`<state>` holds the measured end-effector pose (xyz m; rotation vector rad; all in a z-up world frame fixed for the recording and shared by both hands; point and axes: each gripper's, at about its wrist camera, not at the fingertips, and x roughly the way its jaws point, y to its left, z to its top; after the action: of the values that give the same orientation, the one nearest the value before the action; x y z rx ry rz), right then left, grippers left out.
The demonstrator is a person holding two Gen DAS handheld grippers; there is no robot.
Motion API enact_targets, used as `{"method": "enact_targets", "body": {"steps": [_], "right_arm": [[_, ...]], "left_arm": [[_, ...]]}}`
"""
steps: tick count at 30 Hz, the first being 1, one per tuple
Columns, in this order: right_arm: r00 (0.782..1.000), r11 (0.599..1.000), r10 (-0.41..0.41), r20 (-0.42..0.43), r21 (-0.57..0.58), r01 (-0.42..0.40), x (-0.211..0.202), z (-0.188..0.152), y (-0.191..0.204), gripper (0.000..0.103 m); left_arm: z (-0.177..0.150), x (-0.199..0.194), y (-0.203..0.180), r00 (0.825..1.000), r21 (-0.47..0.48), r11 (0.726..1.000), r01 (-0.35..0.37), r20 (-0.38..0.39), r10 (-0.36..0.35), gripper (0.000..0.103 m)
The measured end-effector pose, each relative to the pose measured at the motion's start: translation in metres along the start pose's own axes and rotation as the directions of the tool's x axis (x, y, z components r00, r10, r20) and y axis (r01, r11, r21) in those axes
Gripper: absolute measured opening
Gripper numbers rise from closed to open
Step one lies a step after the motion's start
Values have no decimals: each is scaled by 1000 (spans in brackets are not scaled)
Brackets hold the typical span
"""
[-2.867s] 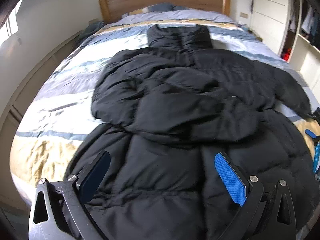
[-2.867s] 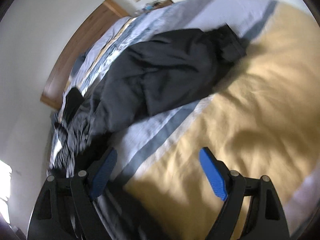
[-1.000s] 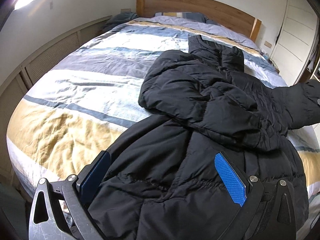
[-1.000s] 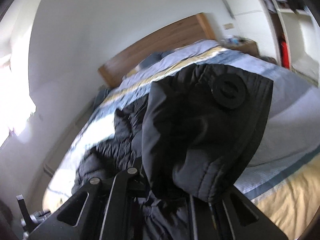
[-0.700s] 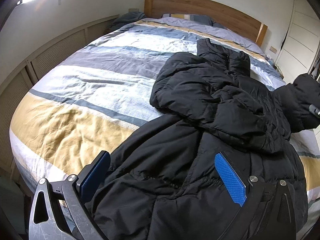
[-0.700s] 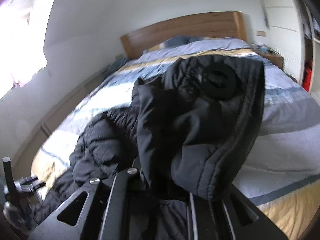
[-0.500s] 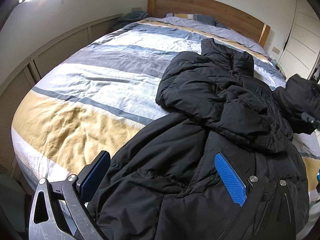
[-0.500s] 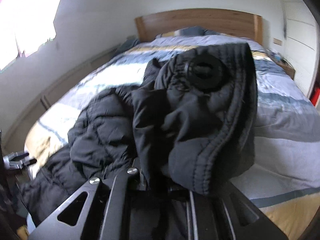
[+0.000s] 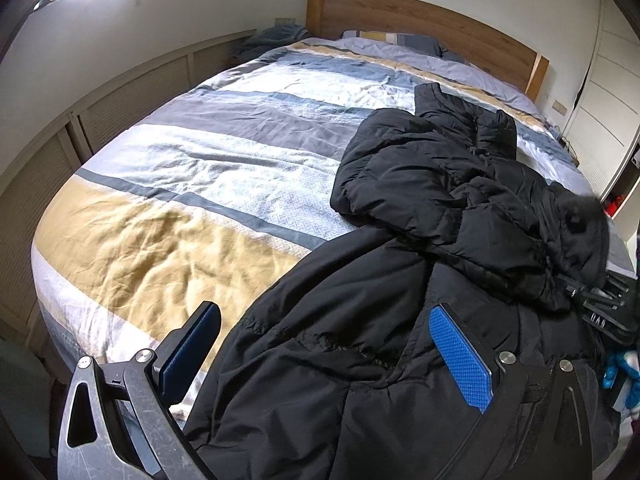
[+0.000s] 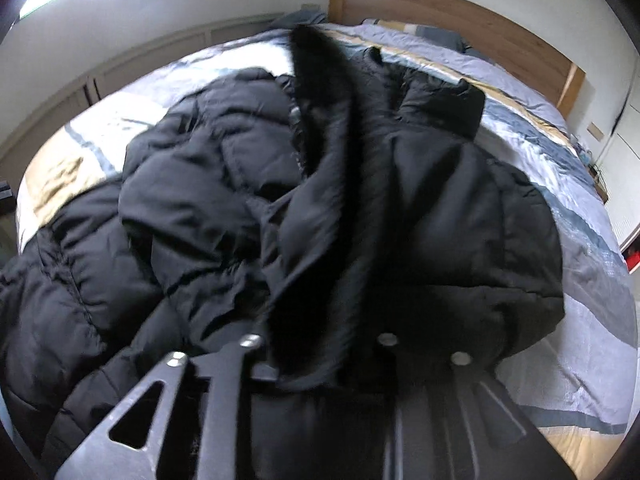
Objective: Fold large clothes
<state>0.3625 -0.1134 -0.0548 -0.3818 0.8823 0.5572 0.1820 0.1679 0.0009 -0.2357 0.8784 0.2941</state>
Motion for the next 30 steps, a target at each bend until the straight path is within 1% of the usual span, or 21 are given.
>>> {"method": "enact_targets", "body": {"steps": [1,7,9,13,15,17,19,23,26,30], "right_arm": [[1000,1000,1,0,-5,-1,-1,-1,2,41],[999,999,17,37,-33,-16,-17,-4,23,53],[997,999,41,61,-34,-39,-28,-7,29,55],[987,993,116,110,-24,-114,-54,-13,34,54],[982,992,129,137,-13,-128,-66,-19,32,54],[978,992,124,165,9,-127,-81,-26,22,54],[975,991,112,192,51,-124,-94,-33,3,54],[974,985,41,223,157,-78,-111,-42,-46,54],[972,967,-21,236,253,-41,-117,-46,-92,55],[969,948,-63,240,318,-17,-112,-40,-136,55]], "left_arm": [[0,-2,0,1000,0,1000,-1,2,1,102],[1,-16,-5,1000,13,1000,3,25,-4,102],[2,-22,-11,999,24,1000,13,30,-14,102],[6,-32,-30,999,55,998,35,34,-37,102],[8,-36,-44,998,74,996,59,32,-61,102],[11,-38,-59,996,92,993,78,28,-81,102],[15,-37,-81,993,112,987,112,15,-114,102],[25,-33,-128,987,160,975,157,8,-160,102],[35,-21,-173,981,210,959,191,0,-195,102],[50,4,-216,977,253,945,206,-9,-211,102]]}}
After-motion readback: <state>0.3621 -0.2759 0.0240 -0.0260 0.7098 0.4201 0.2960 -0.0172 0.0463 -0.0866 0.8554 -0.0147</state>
